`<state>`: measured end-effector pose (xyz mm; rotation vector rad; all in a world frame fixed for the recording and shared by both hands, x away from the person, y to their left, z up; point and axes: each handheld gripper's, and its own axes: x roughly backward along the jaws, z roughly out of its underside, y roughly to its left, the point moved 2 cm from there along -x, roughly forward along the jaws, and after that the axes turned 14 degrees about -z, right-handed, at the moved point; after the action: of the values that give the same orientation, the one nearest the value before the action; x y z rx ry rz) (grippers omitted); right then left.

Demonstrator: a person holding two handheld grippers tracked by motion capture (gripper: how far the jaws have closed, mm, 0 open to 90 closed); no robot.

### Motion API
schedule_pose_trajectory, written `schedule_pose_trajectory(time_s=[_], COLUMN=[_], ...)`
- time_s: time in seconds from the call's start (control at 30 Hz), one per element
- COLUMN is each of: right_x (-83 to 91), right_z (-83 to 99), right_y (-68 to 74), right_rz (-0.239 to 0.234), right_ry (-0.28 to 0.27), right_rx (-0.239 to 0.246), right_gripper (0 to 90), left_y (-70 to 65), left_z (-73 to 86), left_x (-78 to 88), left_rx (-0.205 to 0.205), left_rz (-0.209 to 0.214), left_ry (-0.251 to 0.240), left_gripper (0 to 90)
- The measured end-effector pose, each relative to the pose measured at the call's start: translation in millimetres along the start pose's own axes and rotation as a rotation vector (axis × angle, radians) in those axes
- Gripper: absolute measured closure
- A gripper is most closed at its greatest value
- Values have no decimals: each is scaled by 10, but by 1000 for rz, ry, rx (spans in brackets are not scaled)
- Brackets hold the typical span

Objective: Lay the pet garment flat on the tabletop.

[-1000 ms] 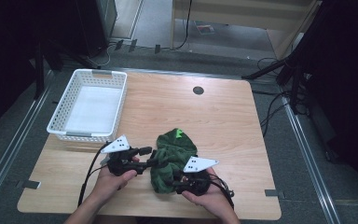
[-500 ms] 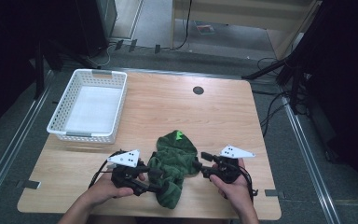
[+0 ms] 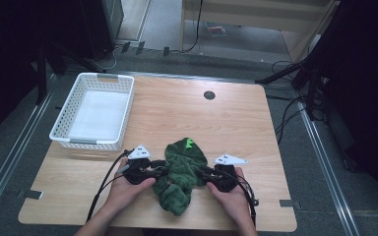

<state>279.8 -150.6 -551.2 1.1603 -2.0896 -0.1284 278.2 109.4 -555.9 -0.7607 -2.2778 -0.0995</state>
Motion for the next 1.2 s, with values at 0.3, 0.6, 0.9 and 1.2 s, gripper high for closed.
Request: schedule_pose_trajectory(time_s=[0.3,0.6,0.9,1.2], right_x=[149,-403,-565,-671], right_z=[-229,-684,-736,-1300], right_y=[-5,-350,-422,-391], right_rz=[-25,85,109,144], right_ry=[-17,57,108,-92], right_rx=[52,-48,24,150], right_gripper=[595,503,893,665], left_y=[11,161,164,223], left_z=[-1,-32,3,22], left_x=[79,83,-1,27], left_rx=[-31,96,96,111], left_rz=[73,-24,-40,-59], left_ry=[-2,-69,-24,-29], left_gripper=[692,465,519,549])
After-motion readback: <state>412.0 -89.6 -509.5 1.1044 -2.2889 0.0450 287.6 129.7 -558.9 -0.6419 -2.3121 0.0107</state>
